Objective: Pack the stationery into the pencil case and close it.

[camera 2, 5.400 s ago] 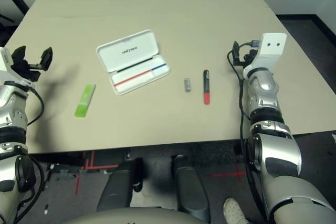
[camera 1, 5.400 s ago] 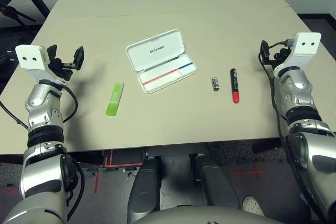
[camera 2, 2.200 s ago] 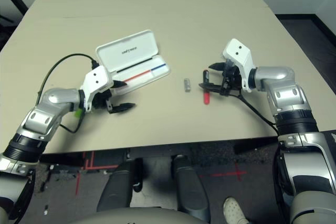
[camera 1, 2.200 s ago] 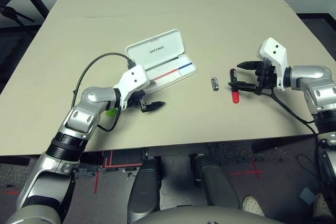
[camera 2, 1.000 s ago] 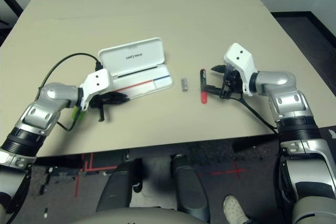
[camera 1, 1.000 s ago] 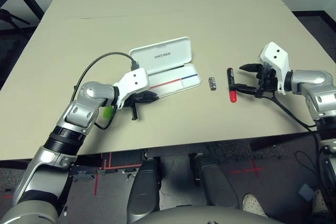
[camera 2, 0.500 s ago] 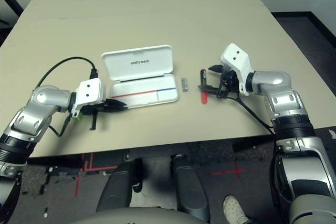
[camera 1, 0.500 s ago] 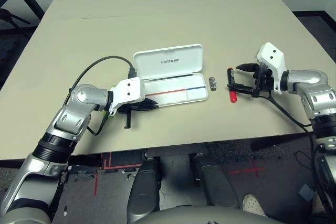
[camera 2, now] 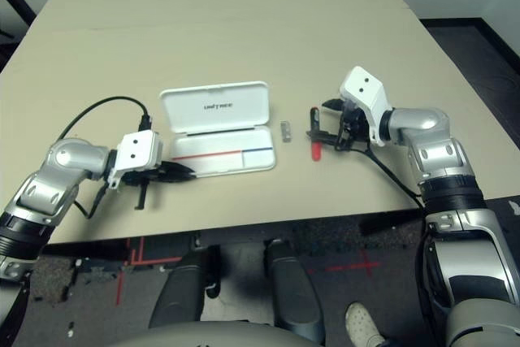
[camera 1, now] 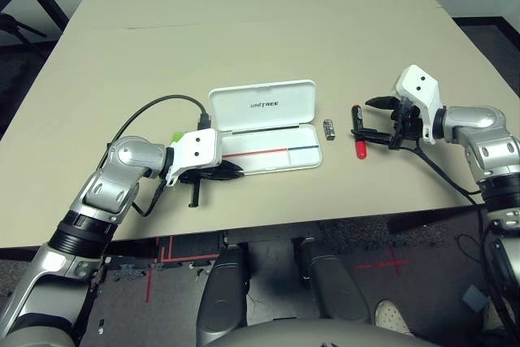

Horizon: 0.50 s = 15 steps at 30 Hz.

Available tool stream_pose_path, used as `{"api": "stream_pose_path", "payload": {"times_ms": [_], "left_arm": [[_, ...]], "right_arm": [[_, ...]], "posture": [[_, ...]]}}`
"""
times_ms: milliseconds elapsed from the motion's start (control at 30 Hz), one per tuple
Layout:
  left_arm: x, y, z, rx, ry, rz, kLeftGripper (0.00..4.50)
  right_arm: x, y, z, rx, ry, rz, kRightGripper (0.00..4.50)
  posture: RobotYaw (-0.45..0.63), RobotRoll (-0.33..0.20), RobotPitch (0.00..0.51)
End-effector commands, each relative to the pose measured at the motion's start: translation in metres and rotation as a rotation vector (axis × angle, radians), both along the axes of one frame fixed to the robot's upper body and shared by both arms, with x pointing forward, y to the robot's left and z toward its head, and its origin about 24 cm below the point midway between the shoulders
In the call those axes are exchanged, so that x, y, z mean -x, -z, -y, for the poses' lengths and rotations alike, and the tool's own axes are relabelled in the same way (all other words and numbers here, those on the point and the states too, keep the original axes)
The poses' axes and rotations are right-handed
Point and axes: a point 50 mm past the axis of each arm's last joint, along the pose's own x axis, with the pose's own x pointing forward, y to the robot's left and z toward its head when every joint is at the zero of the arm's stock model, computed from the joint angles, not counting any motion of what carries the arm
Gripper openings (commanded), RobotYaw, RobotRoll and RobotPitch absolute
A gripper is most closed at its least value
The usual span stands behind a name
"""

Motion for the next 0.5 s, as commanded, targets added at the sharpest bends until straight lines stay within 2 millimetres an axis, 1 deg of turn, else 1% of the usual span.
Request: {"api": "stream_pose_path", "payload": {"times_ms": [33,67,100,367,400,500], "left_arm": [[0.0021,0.0042,-0.0007,-0.015,-0.009,-0.006,0.53],[0.0022,0.0043,-0.0006,-0.014,-0.011,-0.007,0.75],[0.0026,0.0044,-0.0003,-0.014,-0.012,-0.008,1.1],[0.0072,0.0017,-0.001,-0.001,-0.027,-0.012,4.23],[0.0082,0.0006,-0.0012,0.002,-0.028,-0.013,4.48],[0.0117,-0.0044,-0.0025,0.011,-0.032,-0.012,4.48]], "right_arm": [[-0.0007,0.0022,-0.0023,0.012,-0.015,-0.009,4.5],[-0.0007,0.0023,-0.0024,0.012,-0.015,-0.009,4.5],[-0.0006,0.0025,-0.0026,0.012,-0.016,-0.009,4.5],[-0.0012,0.0044,-0.0051,0.009,-0.022,-0.011,4.5],[-0.0014,0.0047,-0.0054,0.009,-0.023,-0.011,4.5],[-0.0019,0.0056,-0.0063,0.009,-0.026,-0.012,4.5]], "posture": [[-0.03,0.0,0.184],[-0.03,0.0,0.184],[-0.03,0.0,0.184],[-0.01,0.0,0.185],[-0.01,0.0,0.186],[-0.01,0.0,0.187]]}}
